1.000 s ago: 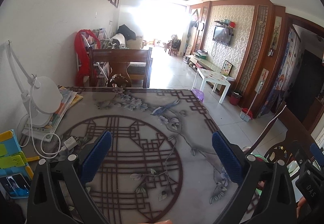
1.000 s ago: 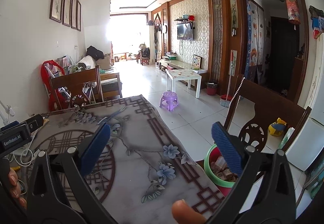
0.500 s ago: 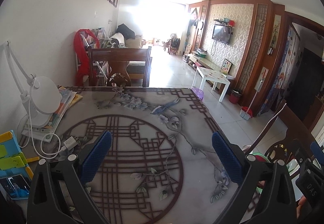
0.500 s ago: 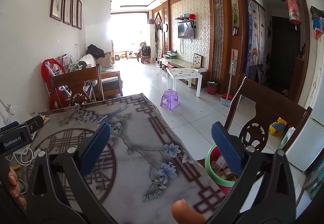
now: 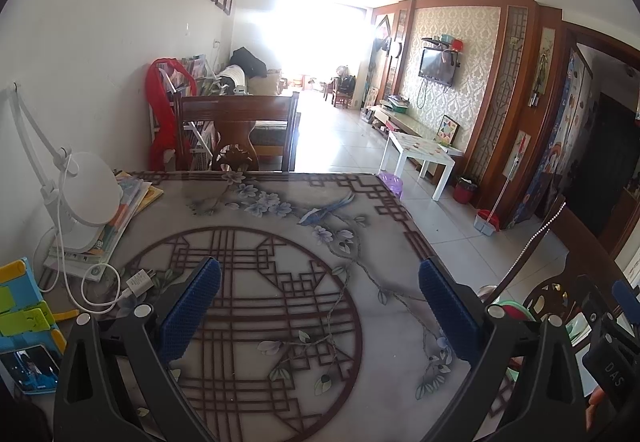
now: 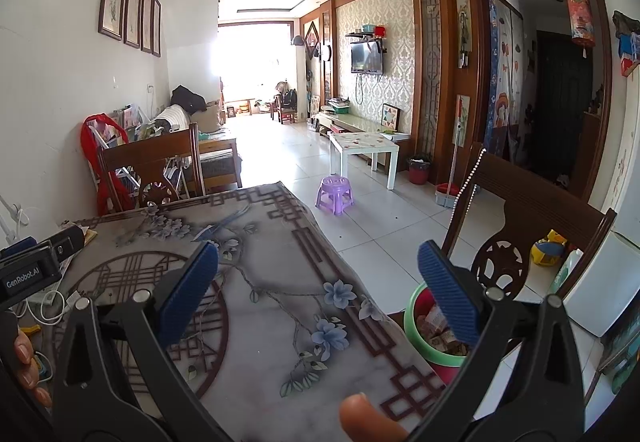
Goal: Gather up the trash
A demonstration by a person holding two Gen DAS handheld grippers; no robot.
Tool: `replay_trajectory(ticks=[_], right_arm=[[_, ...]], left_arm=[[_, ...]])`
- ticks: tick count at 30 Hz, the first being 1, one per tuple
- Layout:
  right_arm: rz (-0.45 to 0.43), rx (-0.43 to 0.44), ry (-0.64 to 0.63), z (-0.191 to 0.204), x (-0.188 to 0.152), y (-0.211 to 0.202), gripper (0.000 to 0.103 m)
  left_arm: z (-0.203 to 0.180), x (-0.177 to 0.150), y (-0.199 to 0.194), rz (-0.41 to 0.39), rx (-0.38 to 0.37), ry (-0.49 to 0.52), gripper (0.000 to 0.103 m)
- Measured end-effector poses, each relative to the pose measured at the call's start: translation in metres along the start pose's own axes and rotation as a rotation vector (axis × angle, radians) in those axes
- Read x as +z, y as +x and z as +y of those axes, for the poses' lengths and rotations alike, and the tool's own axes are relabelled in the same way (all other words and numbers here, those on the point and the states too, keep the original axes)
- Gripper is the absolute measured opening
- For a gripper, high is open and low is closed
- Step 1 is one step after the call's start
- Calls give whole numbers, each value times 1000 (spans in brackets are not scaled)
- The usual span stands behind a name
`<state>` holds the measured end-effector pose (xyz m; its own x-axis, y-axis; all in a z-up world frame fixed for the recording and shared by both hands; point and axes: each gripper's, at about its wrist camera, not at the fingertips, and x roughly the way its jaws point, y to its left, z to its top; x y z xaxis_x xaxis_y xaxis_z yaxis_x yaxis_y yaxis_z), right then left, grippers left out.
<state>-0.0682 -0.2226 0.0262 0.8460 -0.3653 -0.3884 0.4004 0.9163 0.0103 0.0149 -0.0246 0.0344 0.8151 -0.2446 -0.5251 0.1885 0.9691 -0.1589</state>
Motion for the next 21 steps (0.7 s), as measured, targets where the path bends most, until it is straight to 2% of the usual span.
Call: replay_trajectory(ticks=[21], right_arm=[[29, 10, -2, -1, -6, 7, 98]], left_arm=[[3, -1, 4, 17, 0, 10, 95]])
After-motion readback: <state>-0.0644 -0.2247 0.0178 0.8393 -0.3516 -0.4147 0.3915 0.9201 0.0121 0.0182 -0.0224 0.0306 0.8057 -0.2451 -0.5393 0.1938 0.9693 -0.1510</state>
